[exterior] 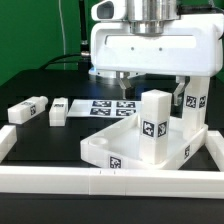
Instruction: Assemble desk
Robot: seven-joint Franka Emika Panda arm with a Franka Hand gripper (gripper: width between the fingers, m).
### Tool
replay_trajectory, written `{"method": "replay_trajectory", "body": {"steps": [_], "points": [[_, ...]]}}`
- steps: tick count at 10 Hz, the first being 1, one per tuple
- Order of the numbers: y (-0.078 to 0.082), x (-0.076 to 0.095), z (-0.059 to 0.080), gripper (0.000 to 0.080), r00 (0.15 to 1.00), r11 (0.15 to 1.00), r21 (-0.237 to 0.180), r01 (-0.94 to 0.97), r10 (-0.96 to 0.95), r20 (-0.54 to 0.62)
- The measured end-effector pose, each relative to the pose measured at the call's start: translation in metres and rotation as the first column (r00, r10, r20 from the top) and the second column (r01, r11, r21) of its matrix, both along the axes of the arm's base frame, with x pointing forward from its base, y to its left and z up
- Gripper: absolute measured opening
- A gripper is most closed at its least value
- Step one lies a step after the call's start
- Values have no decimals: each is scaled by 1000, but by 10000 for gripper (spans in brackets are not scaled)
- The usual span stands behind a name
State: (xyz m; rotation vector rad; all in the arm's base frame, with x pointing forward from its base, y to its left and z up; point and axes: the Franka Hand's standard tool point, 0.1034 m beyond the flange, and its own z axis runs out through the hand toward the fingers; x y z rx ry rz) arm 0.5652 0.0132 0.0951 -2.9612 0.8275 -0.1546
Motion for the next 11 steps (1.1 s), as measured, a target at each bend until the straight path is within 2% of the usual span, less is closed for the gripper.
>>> {"method": "replay_trajectory", "body": {"steps": [3,6,10,11], "points": [[-18,-25,-23,648,998,998,-35,-52,53,15],[-28,-30,-40,648,998,997,-51,-55,55,5],[-30,-31,-42,648,998,997,-52,-59,60,2],[-38,-33,-44,648,998,996,-54,-69,69,5]]}}
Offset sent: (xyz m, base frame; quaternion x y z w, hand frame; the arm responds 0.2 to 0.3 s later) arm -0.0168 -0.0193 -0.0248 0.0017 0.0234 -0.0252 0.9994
